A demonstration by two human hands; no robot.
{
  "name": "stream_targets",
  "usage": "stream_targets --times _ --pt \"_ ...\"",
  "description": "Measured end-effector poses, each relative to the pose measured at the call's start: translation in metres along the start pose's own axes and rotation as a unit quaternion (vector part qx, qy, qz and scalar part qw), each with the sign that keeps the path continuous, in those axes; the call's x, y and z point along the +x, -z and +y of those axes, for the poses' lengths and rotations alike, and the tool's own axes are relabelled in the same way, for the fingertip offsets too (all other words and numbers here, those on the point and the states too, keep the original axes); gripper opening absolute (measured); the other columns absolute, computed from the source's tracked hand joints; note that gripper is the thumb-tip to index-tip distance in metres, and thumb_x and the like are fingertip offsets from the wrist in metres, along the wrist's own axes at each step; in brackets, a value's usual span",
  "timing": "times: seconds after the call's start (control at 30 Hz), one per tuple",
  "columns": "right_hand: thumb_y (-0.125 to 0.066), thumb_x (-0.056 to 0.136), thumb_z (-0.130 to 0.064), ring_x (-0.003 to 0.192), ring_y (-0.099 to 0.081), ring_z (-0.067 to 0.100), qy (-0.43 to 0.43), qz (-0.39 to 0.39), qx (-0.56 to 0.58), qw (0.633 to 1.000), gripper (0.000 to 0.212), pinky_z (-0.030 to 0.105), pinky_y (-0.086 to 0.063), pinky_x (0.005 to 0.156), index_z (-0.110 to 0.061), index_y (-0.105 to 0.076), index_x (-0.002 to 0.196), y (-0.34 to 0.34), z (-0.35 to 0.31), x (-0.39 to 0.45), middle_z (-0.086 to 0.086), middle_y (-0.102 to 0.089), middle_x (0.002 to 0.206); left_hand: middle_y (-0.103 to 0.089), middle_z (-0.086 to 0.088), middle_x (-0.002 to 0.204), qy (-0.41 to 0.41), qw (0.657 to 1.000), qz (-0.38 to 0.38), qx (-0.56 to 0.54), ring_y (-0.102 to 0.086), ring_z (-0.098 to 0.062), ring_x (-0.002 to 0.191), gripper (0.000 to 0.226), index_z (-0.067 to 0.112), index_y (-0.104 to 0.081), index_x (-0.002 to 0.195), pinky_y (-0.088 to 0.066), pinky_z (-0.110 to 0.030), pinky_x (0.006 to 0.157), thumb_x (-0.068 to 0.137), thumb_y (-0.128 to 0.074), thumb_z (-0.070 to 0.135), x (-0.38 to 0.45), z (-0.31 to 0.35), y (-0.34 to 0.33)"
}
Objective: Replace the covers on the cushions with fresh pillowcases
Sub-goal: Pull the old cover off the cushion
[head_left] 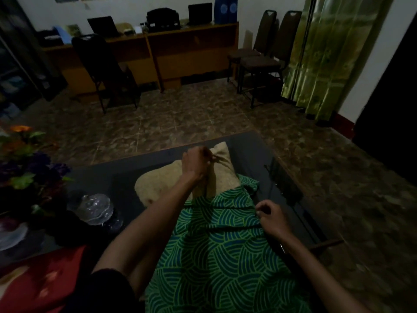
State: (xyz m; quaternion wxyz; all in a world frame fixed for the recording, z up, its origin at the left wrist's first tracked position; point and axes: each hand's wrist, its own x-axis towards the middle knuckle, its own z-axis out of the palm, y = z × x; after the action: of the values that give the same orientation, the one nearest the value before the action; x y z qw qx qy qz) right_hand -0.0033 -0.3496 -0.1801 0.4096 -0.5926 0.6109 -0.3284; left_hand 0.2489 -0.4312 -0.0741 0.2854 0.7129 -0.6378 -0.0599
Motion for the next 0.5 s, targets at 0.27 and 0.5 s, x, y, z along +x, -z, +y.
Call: stream_targets --times 0.27,0.5 --pt "-0.081 0.08 -0.049 0.083 -0.068 0.011 -0.048 0.085 0.014 0.995 0.025 0.034 -0.056 0.078 -0.025 -0.073 0.084 -0.016 -0.004 -0.014 -0.009 -0.072 0.087 -0.063 0.0 0.122 -0.094 0.994 -0.056 0.014 -0.06 -0.023 0.108 0.049 0.021 -0.068 0.121 -0.052 -0.04 0.086 0.083 -0.069 0.052 -0.08 -0.036 -0.021" --pt "-0.079 0.088 -0.028 0.074 -0.07 0.018 -0.063 0.111 0.044 0.991 0.017 0.035 -0.056 0.074 -0.025 -0.074 0.071 -0.014 0.015 -0.033 -0.007 -0.072 0.069 -0.068 -0.004 0.106 -0.038 0.995 -0.046 0.08 -0.061 -0.028 0.1 0.046 0.021 -0.075 0.104 -0.049 -0.038 0.081 0.078 -0.073 0.059 -0.077 0.007 -0.033"
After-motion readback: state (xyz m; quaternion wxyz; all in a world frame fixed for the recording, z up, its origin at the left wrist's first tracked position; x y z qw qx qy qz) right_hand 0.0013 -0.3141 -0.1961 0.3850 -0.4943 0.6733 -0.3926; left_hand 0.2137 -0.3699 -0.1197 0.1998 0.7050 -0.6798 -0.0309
